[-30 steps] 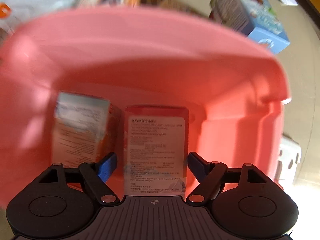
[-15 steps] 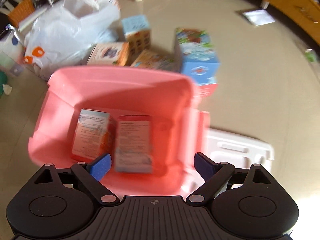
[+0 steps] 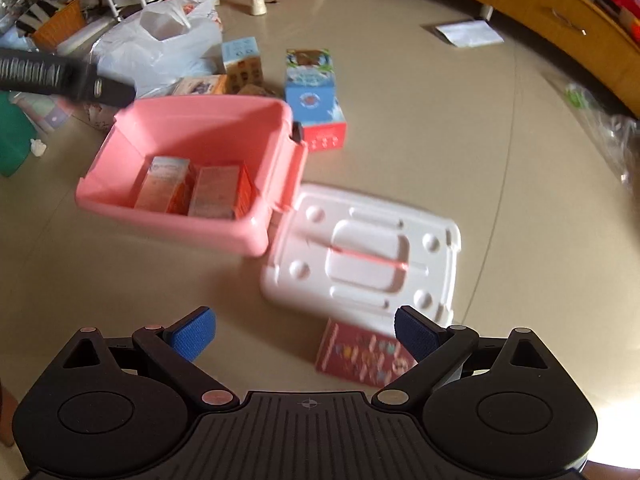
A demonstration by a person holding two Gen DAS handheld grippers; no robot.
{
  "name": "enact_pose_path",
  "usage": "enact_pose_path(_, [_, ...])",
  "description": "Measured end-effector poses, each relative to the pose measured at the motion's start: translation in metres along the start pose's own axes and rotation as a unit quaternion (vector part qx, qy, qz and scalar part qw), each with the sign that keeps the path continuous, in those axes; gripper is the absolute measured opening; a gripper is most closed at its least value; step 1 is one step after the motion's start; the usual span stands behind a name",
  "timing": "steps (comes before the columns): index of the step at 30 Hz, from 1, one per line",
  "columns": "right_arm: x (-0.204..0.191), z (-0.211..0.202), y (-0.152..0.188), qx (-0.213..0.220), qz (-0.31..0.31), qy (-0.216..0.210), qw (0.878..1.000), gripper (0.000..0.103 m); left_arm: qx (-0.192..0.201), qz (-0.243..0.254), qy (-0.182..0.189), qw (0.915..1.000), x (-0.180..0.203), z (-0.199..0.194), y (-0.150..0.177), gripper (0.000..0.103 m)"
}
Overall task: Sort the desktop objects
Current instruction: 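Move the left gripper to the maroon blind box and grasp it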
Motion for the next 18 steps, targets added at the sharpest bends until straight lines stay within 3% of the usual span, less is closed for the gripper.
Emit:
enact_pose_path(8, [0.022, -0.010, 0.029, -0.055, -0.084, 0.005, 0.995, 0.095, -0.030, 0.075, -0.023, 0.9965, 0.049, 0.015, 0.027, 0.101])
enact_pose_path(14, [0.057, -0.024, 0.033, -0.093, -0.103, 0.011, 0.990, 0.095, -0.058, 0.091, 0.012, 0.9941, 0.084, 0.037, 0.051, 0.101])
enact_pose_path(18, [0.087, -0.023, 0.038, -0.113, -0.099, 0.028, 0.988, 0.095, -0.044, 0.176, 0.024, 0.9831, 0.119, 0.047, 0.068, 0.101])
Point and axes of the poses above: each gripper's, at about its wrist camera, not at the fingertips, and z roughly the way its jaws point, x to its right, y to its underside, the point moved 7 cm from there along z, roughly the way its jaws point, and after that the axes turned 7 degrees about -x, right-handed, at the moved point
